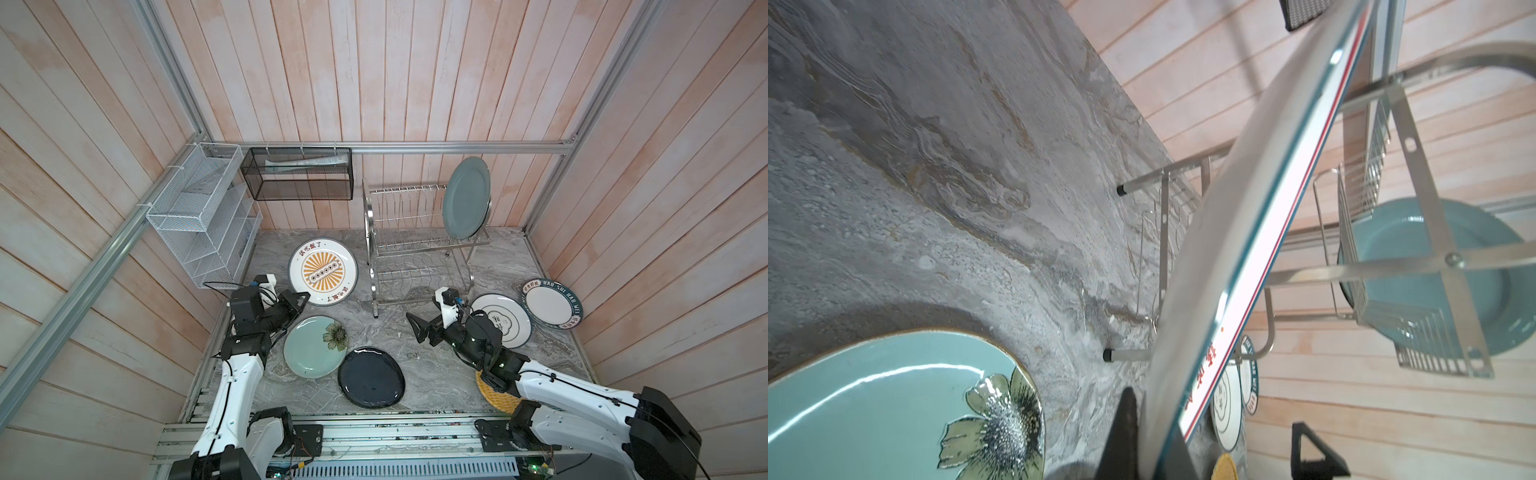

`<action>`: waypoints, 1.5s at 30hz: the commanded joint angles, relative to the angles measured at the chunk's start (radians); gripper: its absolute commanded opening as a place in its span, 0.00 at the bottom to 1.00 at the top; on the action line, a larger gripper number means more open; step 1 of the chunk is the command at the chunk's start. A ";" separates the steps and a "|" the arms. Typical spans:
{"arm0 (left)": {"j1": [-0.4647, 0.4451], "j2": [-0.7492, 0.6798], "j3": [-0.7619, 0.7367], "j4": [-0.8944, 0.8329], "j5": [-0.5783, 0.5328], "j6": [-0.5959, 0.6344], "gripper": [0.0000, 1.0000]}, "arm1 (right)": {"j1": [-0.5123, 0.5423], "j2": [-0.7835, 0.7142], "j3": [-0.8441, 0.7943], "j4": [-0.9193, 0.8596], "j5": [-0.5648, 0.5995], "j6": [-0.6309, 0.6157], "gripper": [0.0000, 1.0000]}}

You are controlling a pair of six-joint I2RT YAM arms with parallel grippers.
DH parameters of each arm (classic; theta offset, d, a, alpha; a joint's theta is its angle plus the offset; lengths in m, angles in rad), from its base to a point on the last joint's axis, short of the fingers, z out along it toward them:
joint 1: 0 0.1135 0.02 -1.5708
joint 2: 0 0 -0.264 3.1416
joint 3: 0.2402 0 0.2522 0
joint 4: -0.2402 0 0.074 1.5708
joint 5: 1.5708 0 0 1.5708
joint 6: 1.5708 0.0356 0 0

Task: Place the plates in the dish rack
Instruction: 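Carry the sunburst plate toward the right gripper while the right gripper approaches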

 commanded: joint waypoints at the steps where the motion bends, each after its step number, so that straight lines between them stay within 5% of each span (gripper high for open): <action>1: -0.015 -0.032 0.039 -0.063 0.154 0.152 0.00 | -0.040 -0.053 0.094 -0.141 -0.059 0.074 0.98; 12: -0.327 0.086 0.075 0.019 0.248 0.247 0.00 | -0.073 -0.017 0.341 -0.522 -0.173 0.183 0.98; 23: -0.369 0.127 0.050 0.145 0.376 0.169 0.00 | -0.073 0.017 0.341 -0.528 -0.232 0.285 0.91; 35: -0.366 0.120 0.038 0.126 0.362 0.180 0.00 | -0.073 -0.017 0.313 -0.486 -0.292 0.389 0.54; 45: -0.366 0.118 0.035 0.128 0.366 0.180 0.00 | -0.073 -0.018 0.312 -0.468 -0.302 0.400 0.39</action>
